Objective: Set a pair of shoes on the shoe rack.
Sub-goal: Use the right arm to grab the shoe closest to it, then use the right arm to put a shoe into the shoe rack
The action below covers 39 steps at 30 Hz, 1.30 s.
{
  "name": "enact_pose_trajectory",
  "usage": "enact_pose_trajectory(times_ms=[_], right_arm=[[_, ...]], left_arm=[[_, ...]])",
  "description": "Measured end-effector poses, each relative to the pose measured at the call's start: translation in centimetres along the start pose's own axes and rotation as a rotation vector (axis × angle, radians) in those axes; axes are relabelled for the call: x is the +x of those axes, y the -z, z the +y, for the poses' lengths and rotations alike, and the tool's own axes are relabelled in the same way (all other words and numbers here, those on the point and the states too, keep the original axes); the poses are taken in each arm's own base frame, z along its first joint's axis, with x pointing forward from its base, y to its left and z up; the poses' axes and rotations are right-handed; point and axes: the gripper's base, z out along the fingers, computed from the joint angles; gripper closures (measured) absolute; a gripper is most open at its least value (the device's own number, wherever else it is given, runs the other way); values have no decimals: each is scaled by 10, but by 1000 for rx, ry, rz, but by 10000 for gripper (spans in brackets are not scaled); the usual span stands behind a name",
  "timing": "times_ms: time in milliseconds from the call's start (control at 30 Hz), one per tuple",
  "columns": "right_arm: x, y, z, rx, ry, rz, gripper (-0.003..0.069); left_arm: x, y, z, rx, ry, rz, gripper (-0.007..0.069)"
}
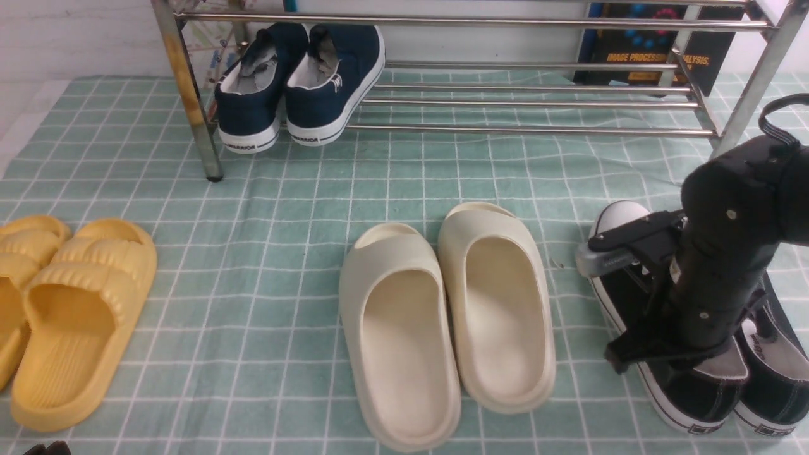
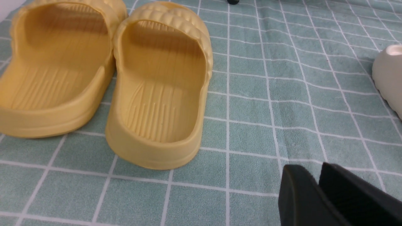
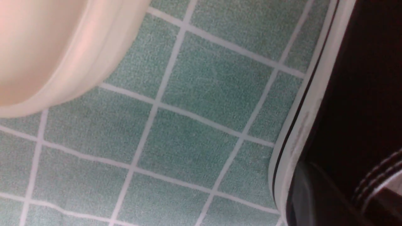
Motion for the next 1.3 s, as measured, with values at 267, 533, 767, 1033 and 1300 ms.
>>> enact_pose_trajectory(times_ms=[267,533,767,1033,1300], right_arm=[[-24,60,0,2,37,-80,645],[-81,86,-14,40,4,-148,645],[-127,70,-26,37,-37,-166,645],[-165,71,-35,24,-68,-257,645],[-184,60,-50,30,-100,-291,645]], left_arm=[[0,0,0,0,0,0,501],[0,0,0,0,0,0,498],[0,0,0,0,0,0,491],[0,0,0,0,0,0,480],[0,0,0,0,0,0,473]])
